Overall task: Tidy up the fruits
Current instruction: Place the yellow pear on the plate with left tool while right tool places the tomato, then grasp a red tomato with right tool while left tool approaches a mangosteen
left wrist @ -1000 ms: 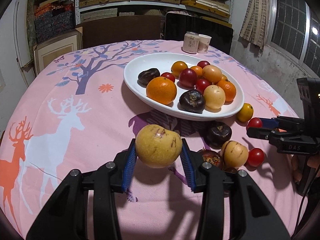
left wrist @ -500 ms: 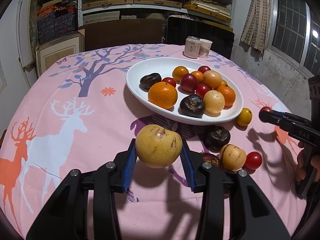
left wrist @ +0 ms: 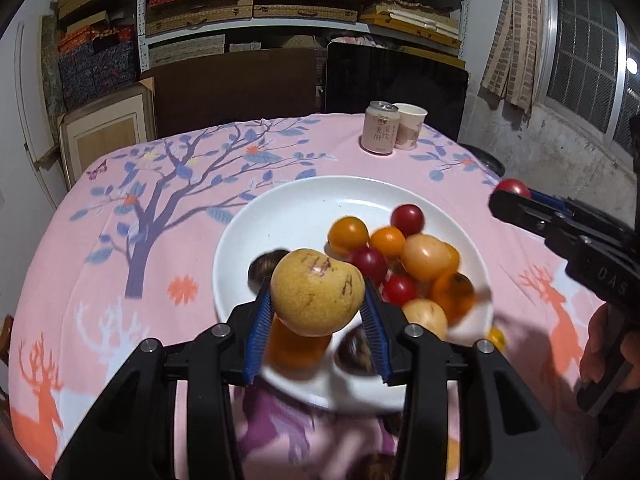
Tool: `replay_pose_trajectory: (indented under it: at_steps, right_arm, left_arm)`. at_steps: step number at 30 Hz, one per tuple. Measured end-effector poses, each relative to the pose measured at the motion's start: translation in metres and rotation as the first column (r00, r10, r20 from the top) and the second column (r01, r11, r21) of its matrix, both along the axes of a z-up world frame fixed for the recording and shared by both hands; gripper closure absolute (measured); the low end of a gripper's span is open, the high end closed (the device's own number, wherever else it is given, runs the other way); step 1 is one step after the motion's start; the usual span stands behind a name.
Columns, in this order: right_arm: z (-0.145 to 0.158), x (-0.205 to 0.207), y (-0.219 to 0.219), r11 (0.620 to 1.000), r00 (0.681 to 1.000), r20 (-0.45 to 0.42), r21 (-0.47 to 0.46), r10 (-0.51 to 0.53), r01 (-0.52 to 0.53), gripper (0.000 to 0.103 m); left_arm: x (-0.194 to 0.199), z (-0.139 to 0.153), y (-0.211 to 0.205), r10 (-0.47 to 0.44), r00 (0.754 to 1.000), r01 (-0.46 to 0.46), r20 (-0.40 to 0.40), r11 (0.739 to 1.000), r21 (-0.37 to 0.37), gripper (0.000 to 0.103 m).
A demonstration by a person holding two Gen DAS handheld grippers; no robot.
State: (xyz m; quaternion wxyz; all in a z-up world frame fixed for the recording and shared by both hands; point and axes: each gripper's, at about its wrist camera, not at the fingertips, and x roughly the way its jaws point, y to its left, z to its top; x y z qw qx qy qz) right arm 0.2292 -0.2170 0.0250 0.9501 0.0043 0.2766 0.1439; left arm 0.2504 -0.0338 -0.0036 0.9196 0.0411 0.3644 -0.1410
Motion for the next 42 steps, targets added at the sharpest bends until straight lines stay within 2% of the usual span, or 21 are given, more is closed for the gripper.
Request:
replay_pose_trajectory:
  at_steps: [6, 10, 11, 12, 13, 14, 16, 21, 24, 27, 29, 34, 37, 39, 42]
  right_arm:
    - [-0.021, 0.044, 0.029, 0.996, 0.999, -0.032, -0.087, 0.004, -0.007, 0.075]
    - [-0.027, 0.054, 0.037, 0.996, 0.999, -0.051, -0.091, 0.016, -0.021, 0.073]
    - [-0.027, 0.054, 0.038, 0.996, 0.998, -0.054, -0.085, 0.028, -0.033, 0.071]
    - [-0.026, 0.054, 0.04, 0.995, 0.998, -0.055, -0.087, 0.034, -0.039, 0.063]
    - [-0.025, 0.052, 0.041, 0.995, 0.999, -0.04, -0.098, 0.025, -0.029, 0.044]
    - [-0.021, 0.048, 0.041, 0.995, 1.0, -0.015, -0.102, 0.018, -0.019, 0.04]
    - [-0.013, 0.04, 0.037, 0.996, 1.0, 0.006, -0.084, 0.015, -0.015, 0.04]
    - [0.007, 0.007, 0.019, 1.0, 1.0, 0.031, -0.023, 0.003, -0.002, 0.04]
    - [0.01, -0.024, 0.001, 0.999, 1.0, 0.016, 0.045, 0.0, -0.001, 0.04]
    - [-0.001, -0.059, -0.013, 0.995, 0.999, -0.038, 0.1, -0.007, 0.011, 0.04]
    - [-0.016, -0.082, -0.016, 0.992, 0.995, -0.099, 0.122, 0.028, -0.016, 0.04]
    - [-0.06, -0.119, 0.004, 0.993, 0.964, -0.239, 0.059, 0.115, -0.104, 0.04]
    - [-0.072, -0.126, 0.021, 0.991, 0.956, -0.263, -0.001, 0.131, -0.136, 0.04]
    - [-0.075, -0.126, 0.027, 0.989, 0.951, -0.276, -0.006, 0.14, -0.147, 0.04]
    - [-0.08, -0.123, 0.038, 0.986, 0.947, -0.289, -0.05, 0.137, -0.158, 0.046]
  left_arm:
    - [0.043, -0.022, -0.008, 0.012, 0.998, -0.013, -0.06, 1.0, -0.01, 0.062]
    - [0.051, -0.031, -0.007, 0.007, 0.997, -0.009, -0.081, 1.0, -0.016, 0.061]
    - [0.051, -0.03, -0.007, 0.002, 0.997, -0.004, -0.078, 1.0, -0.022, 0.059]
    - [0.05, -0.029, -0.007, -0.001, 0.997, -0.001, -0.076, 1.0, -0.025, 0.048]
    - [0.047, -0.025, -0.006, 0.006, 0.998, -0.008, -0.061, 1.0, -0.023, 0.043]
    - [0.044, -0.021, -0.006, 0.007, 0.999, -0.009, -0.047, 1.0, -0.028, 0.041]
    - [0.037, -0.012, -0.004, -0.001, 0.999, 0.0, -0.034, 0.999, -0.043, 0.041]
    - [0.006, 0.008, 0.01, 0.005, 1.0, -0.005, -0.003, 0.997, -0.072, 0.038]
    - [-0.03, 0.01, 0.021, -0.006, 1.0, 0.006, 0.004, 0.996, -0.086, 0.034]
    - [-0.063, 0.003, 0.026, -0.01, 1.0, 0.008, -0.016, 0.998, -0.065, 0.033]
    - [-0.086, -0.008, 0.029, -0.017, 0.999, 0.015, -0.05, 0.998, -0.054, 0.033]
    - [-0.133, -0.041, 0.032, -0.037, 0.991, 0.035, -0.132, 0.999, -0.016, 0.033]
    - [-0.151, -0.055, 0.028, -0.058, 0.984, 0.057, -0.17, 0.998, -0.01, 0.033]
    - [-0.158, -0.059, 0.027, -0.063, 0.982, 0.061, -0.177, 0.998, -0.013, 0.033]
    - [-0.164, -0.061, 0.024, -0.069, 0.981, 0.064, -0.183, 0.998, -0.028, 0.033]
